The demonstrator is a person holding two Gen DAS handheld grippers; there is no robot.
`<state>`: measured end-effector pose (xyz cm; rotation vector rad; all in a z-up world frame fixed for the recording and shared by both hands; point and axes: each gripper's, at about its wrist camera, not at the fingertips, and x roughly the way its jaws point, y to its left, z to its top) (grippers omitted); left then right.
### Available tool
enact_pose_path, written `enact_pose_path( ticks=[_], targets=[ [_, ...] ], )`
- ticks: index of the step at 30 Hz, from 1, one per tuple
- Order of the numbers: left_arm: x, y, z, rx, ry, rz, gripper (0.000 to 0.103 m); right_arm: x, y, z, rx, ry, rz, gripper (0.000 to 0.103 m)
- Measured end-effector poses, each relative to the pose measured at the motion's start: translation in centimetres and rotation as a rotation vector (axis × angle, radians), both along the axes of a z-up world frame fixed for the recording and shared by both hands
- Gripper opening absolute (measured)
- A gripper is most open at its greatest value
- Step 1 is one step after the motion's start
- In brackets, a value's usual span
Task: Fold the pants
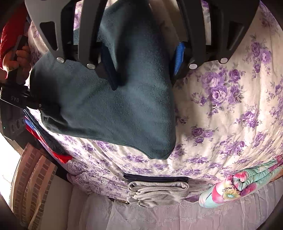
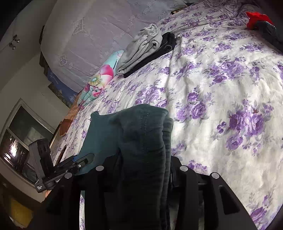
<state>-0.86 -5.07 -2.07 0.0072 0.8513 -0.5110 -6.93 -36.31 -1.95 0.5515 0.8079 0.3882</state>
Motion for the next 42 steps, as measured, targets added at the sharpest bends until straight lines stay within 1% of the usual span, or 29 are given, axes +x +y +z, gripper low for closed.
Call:
enact_pose_path(
  ticks=[4,10,23,25,30,32,34,35,36,37,38,39,40,42],
  targets=[
    [-0.2,0.0,0.0,0.004,-0.006,0.002,0.055,0.1,0.2,-0.1,-0.007,0.004,0.008,0.048],
    [-0.7,-0.6,0.2,0.046,-0.037,0.014,0.055,0.2,0.4,-0.1,-0.024,0.009,0.012,0.05],
    [-0.8,-0.5,0.2,0.04,-0.037,0.016,0.055,0.2,0.5,0.0,-0.024,0.006,0.021,0.054],
    [-0.8,-0.5,0.2,0.039,-0.038,0.014,0.053,0.2,0.5,0.0,-0.023,0.004,0.023,0.055],
    [-1.1,-0.6,0.4,0.035,-0.051,0.001,0.044,0.2,0.6,0.1,-0.028,0.001,0.031,0.058],
    [-1.2,-0.6,0.5,0.026,-0.052,-0.003,0.041,0.2,0.7,0.1,-0.029,0.0,0.036,0.06],
    [-1.1,-0.3,0.6,0.005,-0.048,-0.005,0.036,0.2,0.7,0.1,-0.033,-0.002,0.037,0.061],
    [-1.1,-0.1,0.6,-0.01,-0.046,-0.006,0.033,0.2,0.7,0.2,-0.035,-0.006,0.03,0.06],
    [-1.2,0.1,0.7,-0.024,-0.047,-0.005,0.028,0.1,0.6,0.2,-0.042,-0.01,0.015,0.055],
    [-1.2,0.2,0.8,-0.037,-0.048,-0.004,0.027,-0.1,0.5,0.2,-0.049,-0.011,0.0,0.045],
    [-1.3,0.4,0.9,-0.046,-0.051,-0.004,0.024,-0.2,0.4,0.3,-0.043,-0.02,-0.001,0.043],
    [-1.3,0.5,1.0,-0.051,-0.056,-0.005,0.022,-0.4,0.3,0.6,-0.044,-0.033,-0.002,0.037],
    [-1.4,0.5,1.3,-0.052,-0.064,-0.006,0.02,-0.5,0.4,0.9,-0.055,-0.046,-0.002,0.033],
    [-1.3,0.6,2.1,-0.054,-0.073,-0.02,0.015,-0.5,0.9,2.1,-0.089,-0.076,0.014,0.03]
  ],
)
